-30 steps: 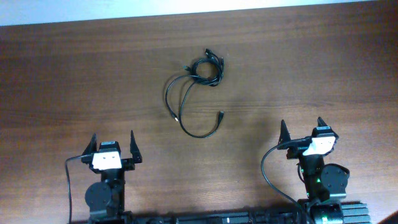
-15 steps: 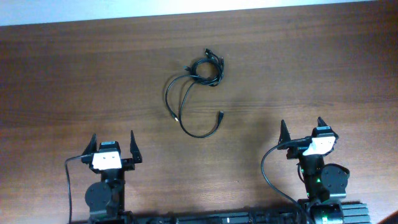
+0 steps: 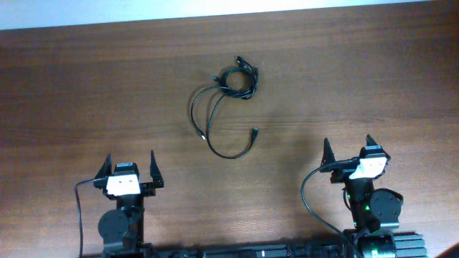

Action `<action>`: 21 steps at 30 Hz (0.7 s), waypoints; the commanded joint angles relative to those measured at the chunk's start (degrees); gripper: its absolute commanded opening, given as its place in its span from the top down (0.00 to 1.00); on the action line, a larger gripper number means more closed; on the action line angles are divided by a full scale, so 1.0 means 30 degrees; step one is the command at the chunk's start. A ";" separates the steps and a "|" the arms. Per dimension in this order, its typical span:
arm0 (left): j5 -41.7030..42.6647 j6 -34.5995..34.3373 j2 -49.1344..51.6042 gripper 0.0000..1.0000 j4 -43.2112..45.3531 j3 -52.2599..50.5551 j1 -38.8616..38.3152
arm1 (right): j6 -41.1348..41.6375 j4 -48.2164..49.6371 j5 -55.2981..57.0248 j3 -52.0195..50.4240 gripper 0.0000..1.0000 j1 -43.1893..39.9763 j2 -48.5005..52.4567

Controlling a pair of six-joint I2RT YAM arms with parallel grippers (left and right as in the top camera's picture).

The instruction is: Untangle cables

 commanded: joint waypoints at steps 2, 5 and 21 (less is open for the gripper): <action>0.0284 0.0306 -0.0182 0.01 0.0066 -0.0182 0.0109 | -0.0058 -0.0015 -0.0044 -0.0153 0.01 -0.0080 -0.0138; 0.0277 0.0306 -0.0182 0.02 0.0066 -0.0182 0.0109 | -0.0058 -0.0015 -0.0044 -0.0153 0.01 -0.0080 -0.0138; 0.3934 -0.2878 0.3563 0.01 -0.2025 0.5807 0.0109 | -0.0058 -0.0015 -0.0044 -0.0153 0.01 -0.0080 -0.0073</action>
